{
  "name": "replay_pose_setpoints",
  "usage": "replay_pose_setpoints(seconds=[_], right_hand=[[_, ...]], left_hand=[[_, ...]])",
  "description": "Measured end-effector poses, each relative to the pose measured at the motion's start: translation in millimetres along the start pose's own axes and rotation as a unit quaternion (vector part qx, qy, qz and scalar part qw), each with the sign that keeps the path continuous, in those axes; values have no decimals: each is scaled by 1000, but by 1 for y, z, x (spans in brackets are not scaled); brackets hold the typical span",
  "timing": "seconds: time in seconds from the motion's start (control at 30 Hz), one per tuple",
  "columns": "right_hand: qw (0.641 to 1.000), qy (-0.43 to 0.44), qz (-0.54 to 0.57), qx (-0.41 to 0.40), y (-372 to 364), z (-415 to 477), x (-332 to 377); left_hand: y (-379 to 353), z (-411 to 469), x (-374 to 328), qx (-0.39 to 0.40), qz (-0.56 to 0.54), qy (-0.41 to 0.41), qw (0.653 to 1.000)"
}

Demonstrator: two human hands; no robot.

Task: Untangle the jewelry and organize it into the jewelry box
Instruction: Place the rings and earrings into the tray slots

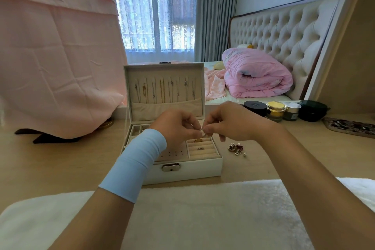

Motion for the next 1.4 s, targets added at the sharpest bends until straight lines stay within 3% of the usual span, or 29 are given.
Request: replay_pose_setpoints(seconds=[0.13,0.5,1.0,1.4], right_hand=[[997,-8,-45,58,-7,-2,1],[994,-18,-54,89,-15,0,2],[995,-19,56,81,-2,-8,5],[997,-15,-21,74,-13,0,6]], left_hand=[[-3,-2,-3,85,38,30,995],[-2,-6,-1,151,78,23,985],[4,-3,5,61,-21,31,997],[-4,-5,-2,150,107,35,982]])
Point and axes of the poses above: each hand's wrist, its own z-axis towards the middle knuckle, its own y-axis out of the back of the hand, x = y × z, the point moved 4 cm from there along z, towards the middle knuckle, and after that the axes turned 10 degrees about -y, right-handed, at the moved point
